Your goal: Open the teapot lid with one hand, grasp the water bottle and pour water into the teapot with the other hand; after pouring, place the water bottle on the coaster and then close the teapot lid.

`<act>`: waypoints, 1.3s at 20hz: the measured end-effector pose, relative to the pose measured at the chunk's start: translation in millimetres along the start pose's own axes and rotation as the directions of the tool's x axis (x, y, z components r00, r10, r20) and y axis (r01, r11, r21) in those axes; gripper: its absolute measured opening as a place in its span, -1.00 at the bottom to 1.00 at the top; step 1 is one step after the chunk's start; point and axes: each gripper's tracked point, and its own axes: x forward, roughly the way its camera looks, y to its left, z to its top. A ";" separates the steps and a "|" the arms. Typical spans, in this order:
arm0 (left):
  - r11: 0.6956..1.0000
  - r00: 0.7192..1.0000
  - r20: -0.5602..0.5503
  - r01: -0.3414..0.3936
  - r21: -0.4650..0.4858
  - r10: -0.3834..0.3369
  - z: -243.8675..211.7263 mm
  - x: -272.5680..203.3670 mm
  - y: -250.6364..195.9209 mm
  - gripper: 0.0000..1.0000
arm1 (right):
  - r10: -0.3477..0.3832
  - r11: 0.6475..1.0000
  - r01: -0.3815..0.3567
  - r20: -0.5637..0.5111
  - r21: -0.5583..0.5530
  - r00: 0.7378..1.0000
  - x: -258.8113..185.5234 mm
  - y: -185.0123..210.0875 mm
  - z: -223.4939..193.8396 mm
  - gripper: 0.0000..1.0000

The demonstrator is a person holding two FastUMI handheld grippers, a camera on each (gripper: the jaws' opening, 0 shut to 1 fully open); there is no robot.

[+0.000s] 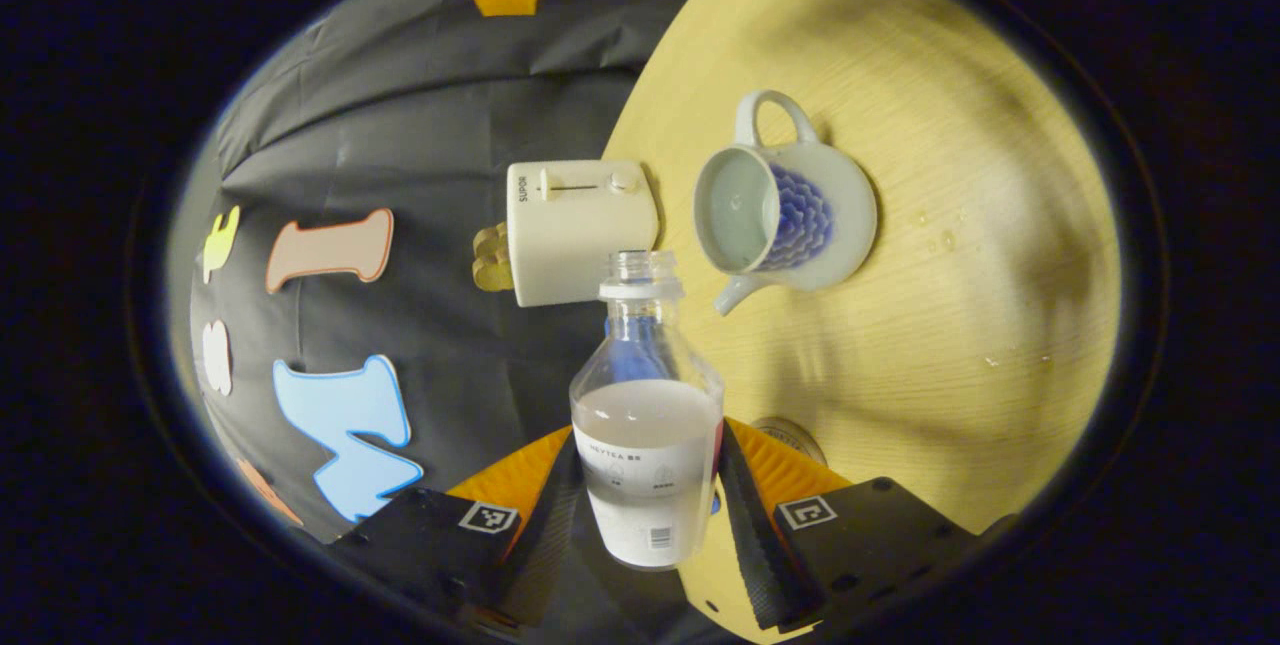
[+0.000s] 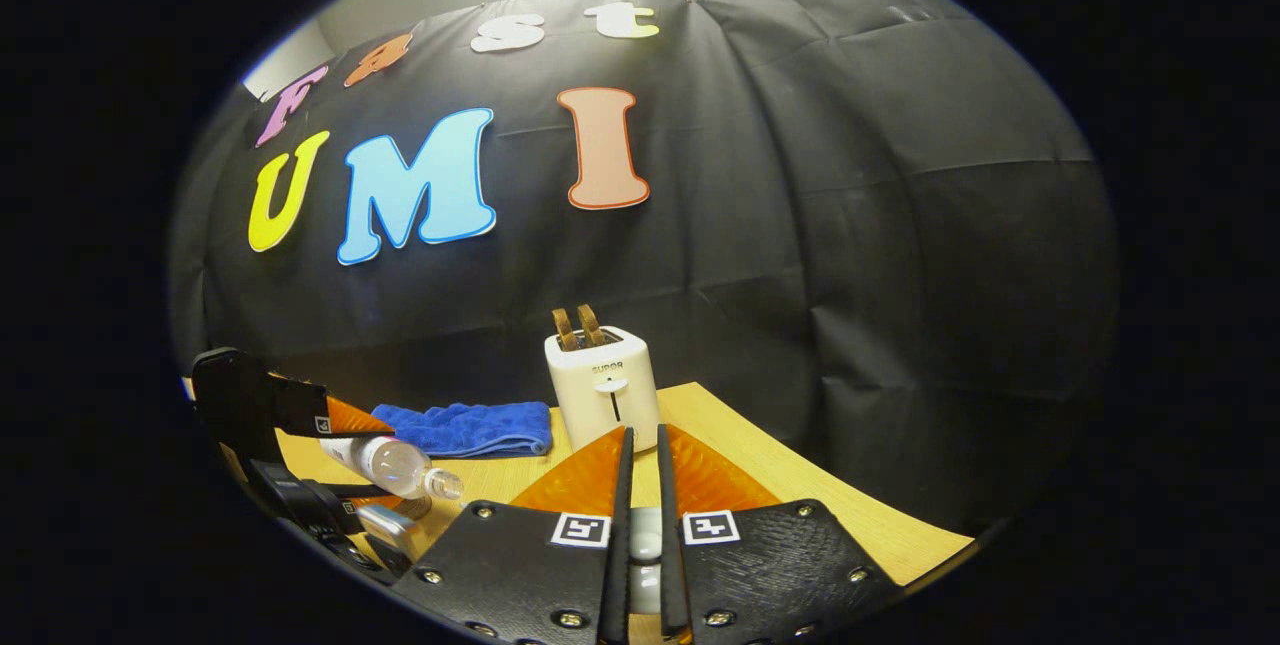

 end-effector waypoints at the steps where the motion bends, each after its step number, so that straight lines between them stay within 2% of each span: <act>1: 1.000 1.000 -0.007 -0.002 0.028 0.003 1.8 -0.3 1.5 0.70 | 0.001 1.000 -0.001 0.001 0.005 1.000 -0.5 0.6 0.1 -0.75; 6: 0.990 0.999 -0.034 0.029 0.137 -0.025 8.3 -2.1 -0.4 0.70 | 0.015 1.000 -0.015 0.000 0.019 1.000 -0.8 2.1 -0.1 -0.75; 11: 0.970 0.999 -0.053 0.020 0.242 -0.008 14.0 -5.8 4.7 0.70 | 0.021 1.000 -0.021 -0.007 0.018 1.000 0.6 1.0 -0.1 -0.75; 15: 0.957 0.998 -0.064 0.020 0.291 -0.002 16.4 -8.2 6.1 0.70 | 0.020 0.999 -0.020 -0.008 0.029 1.000 0.4 0.7 0.2 -0.75; 20: 0.924 0.996 -0.085 0.006 0.383 0.028 15.2 -9.7 11.3 0.70 | 0.006 1.000 -0.006 -0.007 0.028 1.000 0.6 0.6 0.3 -0.75; 23: 0.910 0.993 -0.115 0.030 0.414 0.020 15.4 -9.4 9.9 0.70 | 0.006 0.999 -0.006 -0.002 0.031 1.000 -0.7 -0.6 1.8 -0.75; 26: 0.883 0.993 -0.116 0.026 0.469 0.032 19.9 -12.2 12.7 0.69 | 0.005 0.999 -0.005 0.003 0.036 1.000 -2.2 -1.2 4.1 -0.75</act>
